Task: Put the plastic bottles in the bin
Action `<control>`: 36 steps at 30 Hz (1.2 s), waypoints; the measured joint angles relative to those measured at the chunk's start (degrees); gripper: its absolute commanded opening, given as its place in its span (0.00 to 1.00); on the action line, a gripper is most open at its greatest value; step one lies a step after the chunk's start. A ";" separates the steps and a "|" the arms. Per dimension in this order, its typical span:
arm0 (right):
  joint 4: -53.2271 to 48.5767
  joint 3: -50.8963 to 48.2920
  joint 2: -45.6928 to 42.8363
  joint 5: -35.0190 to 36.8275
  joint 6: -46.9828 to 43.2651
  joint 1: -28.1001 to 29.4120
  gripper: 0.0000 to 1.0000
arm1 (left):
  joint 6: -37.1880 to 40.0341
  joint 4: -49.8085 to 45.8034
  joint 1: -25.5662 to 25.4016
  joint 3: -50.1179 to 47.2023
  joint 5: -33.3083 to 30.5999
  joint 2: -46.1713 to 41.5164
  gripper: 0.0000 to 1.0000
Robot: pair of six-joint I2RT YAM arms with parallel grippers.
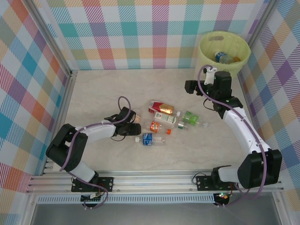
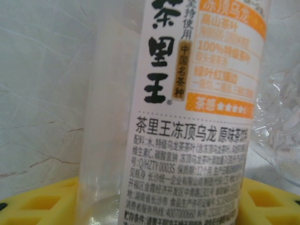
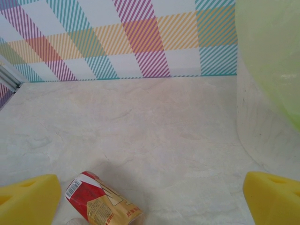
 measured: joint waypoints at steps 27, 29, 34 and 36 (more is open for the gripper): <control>25.53 -10.01 7.10 -29.35 34.27 8.20 1.00 | 0.76 23.50 -3.96 2.47 23.71 -9.77 0.46; 25.51 -9.11 8.37 -30.21 33.88 9.33 1.00 | 0.76 25.05 -4.68 3.13 24.57 -9.07 0.46; 25.66 -7.58 12.17 -32.26 33.16 11.45 1.00 | 0.55 27.28 -6.40 4.26 25.81 -7.02 0.46; 25.99 -7.58 13.00 -33.18 33.00 11.85 1.00 | 0.50 27.36 -6.71 4.81 25.79 -6.16 0.47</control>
